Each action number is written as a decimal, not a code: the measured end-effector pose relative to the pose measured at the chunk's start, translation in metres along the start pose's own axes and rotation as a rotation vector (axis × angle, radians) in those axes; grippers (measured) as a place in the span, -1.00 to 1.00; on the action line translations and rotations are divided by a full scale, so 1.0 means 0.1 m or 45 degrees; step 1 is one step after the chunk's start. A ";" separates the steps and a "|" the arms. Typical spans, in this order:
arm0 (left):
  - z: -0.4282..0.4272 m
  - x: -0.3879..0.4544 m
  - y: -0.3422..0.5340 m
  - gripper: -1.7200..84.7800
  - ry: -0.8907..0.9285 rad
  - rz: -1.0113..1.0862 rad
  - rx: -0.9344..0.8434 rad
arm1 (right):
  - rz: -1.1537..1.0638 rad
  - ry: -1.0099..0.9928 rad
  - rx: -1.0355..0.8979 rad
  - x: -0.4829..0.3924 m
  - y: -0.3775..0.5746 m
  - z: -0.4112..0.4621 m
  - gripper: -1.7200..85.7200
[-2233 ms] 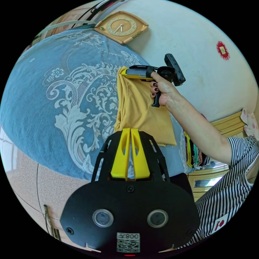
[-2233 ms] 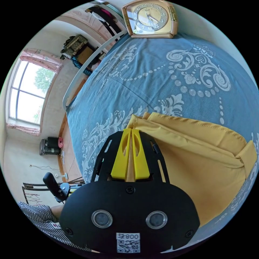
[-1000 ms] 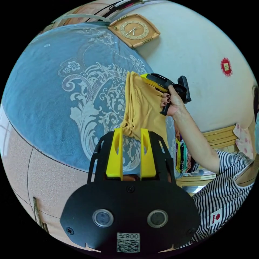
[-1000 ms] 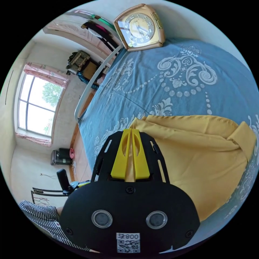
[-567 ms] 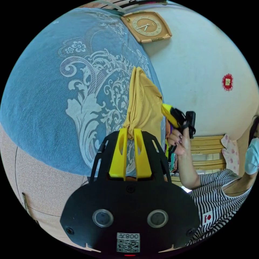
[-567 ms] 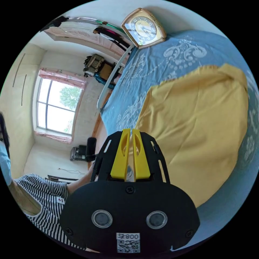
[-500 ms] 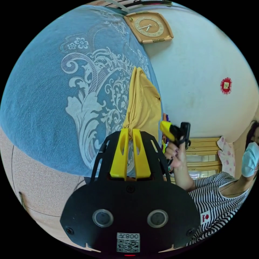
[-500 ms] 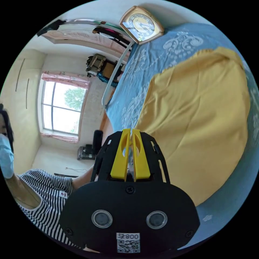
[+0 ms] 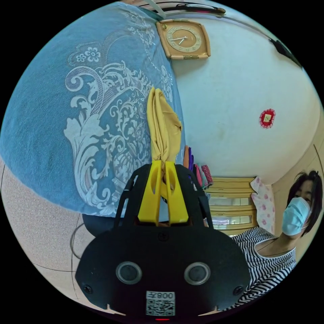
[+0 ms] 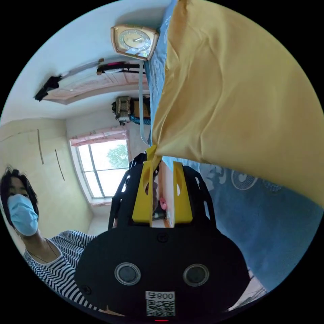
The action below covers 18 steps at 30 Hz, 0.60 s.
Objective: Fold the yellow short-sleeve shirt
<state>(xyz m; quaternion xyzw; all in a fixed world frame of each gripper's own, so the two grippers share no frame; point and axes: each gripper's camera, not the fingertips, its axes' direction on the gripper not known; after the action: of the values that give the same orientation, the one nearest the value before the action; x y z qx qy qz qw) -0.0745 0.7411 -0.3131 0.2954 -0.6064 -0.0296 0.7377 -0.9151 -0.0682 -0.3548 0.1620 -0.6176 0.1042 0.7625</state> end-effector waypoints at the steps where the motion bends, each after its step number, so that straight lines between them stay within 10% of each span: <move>1: -0.02 -0.02 -0.04 -0.91 0.013 -0.008 0.006 | 0.027 -0.028 0.024 0.09 0.08 0.00 -0.75; 18: -0.51 -0.04 -0.96 -0.90 -0.020 0.005 0.013 | 0.155 -0.103 0.164 1.07 1.04 0.15 -0.94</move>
<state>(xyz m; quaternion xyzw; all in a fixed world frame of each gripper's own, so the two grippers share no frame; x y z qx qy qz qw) 0.0013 0.6842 -0.3669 0.2976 -0.6129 -0.0273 0.7315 -0.9431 0.0176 -0.2352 0.1769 -0.6486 0.1831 0.7173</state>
